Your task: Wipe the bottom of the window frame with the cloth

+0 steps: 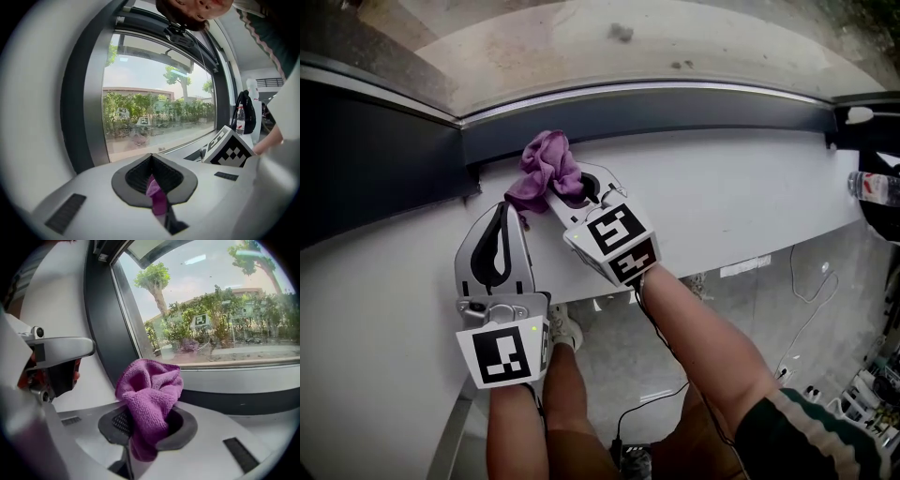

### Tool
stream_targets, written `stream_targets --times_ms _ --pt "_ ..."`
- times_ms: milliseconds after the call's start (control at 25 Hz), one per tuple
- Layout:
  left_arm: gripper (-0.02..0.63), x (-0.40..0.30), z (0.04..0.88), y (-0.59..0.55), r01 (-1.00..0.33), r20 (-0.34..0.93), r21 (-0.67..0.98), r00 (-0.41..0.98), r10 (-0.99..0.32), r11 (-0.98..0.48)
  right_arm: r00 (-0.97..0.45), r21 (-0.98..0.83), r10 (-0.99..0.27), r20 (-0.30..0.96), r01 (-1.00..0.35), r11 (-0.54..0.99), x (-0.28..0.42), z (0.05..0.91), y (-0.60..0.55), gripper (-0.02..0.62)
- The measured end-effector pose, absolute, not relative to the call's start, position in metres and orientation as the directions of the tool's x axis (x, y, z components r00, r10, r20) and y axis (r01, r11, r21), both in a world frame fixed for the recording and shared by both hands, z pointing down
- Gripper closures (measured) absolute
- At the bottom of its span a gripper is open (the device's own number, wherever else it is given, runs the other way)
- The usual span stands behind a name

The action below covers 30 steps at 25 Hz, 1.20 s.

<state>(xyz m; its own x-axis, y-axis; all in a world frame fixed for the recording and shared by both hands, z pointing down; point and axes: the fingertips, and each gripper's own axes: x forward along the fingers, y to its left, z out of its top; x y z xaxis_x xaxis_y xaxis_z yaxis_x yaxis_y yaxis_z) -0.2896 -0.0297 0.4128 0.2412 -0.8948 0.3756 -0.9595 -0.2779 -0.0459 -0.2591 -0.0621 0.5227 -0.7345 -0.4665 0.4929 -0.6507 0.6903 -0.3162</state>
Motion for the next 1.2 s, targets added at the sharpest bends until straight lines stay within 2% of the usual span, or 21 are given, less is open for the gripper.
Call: stream_targets --times_ms 280,440,640,1200 --pt "0.597 -0.255 0.412 -0.036 -0.955 0.381 -0.048 0.254 -0.889 -0.293 -0.721 -0.316 -0.468 0.512 -0.664 0.678 -0.219 0.527 -0.065 0.489" --pt "0.597 -0.229 0.415 -0.038 -0.934 0.397 -0.121 0.265 -0.879 -0.337 -0.714 -0.309 -0.468 0.520 -0.668 0.677 -0.193 0.530 -0.066 0.489" --pt "0.597 -0.203 0.420 -0.043 -0.937 0.402 -0.070 0.288 -0.869 -0.343 -0.670 -0.287 -0.489 0.558 -0.709 0.644 -0.154 0.538 -0.072 0.489" --pt "0.597 -0.120 0.427 -0.058 -0.916 0.409 -0.066 0.336 -0.848 -0.395 -0.605 -0.269 -0.520 0.603 -0.768 0.581 -0.062 0.552 -0.085 0.489"
